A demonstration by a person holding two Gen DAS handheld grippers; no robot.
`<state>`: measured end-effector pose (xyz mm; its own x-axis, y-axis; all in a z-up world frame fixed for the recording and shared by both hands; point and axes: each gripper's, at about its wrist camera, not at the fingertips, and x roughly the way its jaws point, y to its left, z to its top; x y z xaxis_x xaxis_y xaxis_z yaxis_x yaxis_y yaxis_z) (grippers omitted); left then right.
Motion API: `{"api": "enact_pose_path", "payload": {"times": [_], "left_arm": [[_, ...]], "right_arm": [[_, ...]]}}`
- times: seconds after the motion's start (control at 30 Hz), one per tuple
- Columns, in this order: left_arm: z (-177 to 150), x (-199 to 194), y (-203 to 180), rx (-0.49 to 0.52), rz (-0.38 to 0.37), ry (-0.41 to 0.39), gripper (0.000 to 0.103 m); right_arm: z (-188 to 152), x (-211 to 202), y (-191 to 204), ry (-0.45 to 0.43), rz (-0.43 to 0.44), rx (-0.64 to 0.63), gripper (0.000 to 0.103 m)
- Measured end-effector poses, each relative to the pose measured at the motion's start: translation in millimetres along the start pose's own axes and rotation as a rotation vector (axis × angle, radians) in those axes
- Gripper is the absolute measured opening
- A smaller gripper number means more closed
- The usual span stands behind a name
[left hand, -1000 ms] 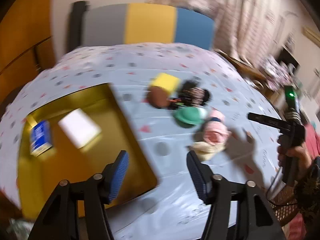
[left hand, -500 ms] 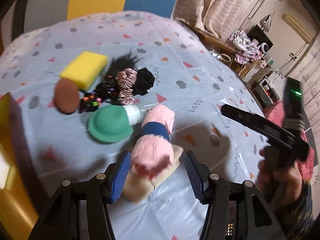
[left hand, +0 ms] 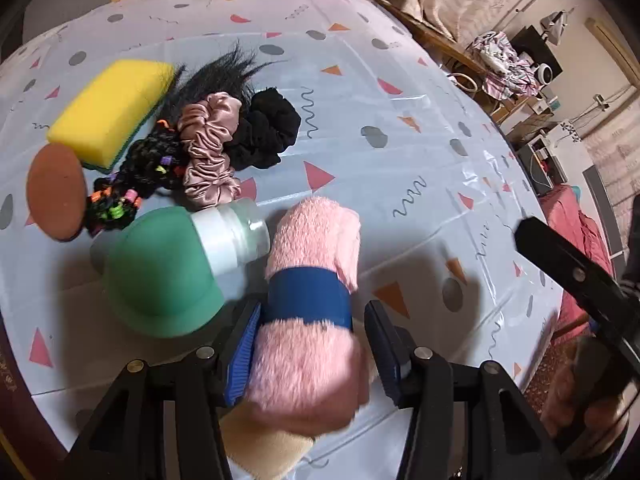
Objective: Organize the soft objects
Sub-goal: 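Reach the left tool to the pink rolled towel and grasp it, then carry the pink towel into the tray and release it while the right tool grasps the beige mesh scrubber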
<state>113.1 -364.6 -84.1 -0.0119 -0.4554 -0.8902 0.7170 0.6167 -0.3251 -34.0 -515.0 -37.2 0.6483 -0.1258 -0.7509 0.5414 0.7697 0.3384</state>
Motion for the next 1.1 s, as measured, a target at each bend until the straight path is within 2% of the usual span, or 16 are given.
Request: {"api": "enact_pose_path", "payload": {"times": [0.03, 0.1, 0.2, 0.37, 0.6, 0.67, 0.83, 0.9, 0.97, 1.03, 1.1], "left_arm": [[1, 3, 0, 0.002, 0.004, 0.004, 0.052], [2, 10, 2, -0.012, 0.003, 0.016, 0.041], [-1, 5, 4, -0.020, -0.009, -0.028, 0.036], [-13, -27, 10, -0.032, -0.048, -0.122, 0.036], [-31, -77, 19, -0.065, -0.078, -0.241, 0.036], [-42, -90, 22, -0.077, -0.079, -0.273, 0.036], [-68, -112, 34, -0.127, -0.070, -0.316, 0.036], [-79, -119, 41, -0.153, -0.072, -0.328, 0.036], [-88, -126, 47, -0.169, -0.069, -0.339, 0.036], [-98, -134, 53, -0.188, -0.060, -0.356, 0.036], [-106, -140, 58, -0.198, -0.054, -0.370, 0.036]], "right_arm": [[0, -1, 0, -0.002, -0.001, 0.002, 0.096], [0, -1, -2, -0.005, 0.000, 0.007, 0.096], [1, -1, -3, -0.005, -0.006, 0.011, 0.096], [1, 4, -8, 0.016, -0.012, 0.023, 0.096], [-7, 20, 4, 0.099, -0.005, -0.048, 0.096], [-11, 26, 8, 0.143, 0.039, -0.061, 0.096], [-27, 45, 20, 0.329, 0.276, -0.021, 0.095], [-34, 51, 26, 0.387, 0.342, -0.012, 0.094], [-42, 54, 33, 0.422, 0.371, -0.029, 0.091], [-47, 57, 39, 0.447, 0.402, -0.034, 0.083], [-55, 61, 48, 0.474, 0.417, -0.057, 0.081]]}}
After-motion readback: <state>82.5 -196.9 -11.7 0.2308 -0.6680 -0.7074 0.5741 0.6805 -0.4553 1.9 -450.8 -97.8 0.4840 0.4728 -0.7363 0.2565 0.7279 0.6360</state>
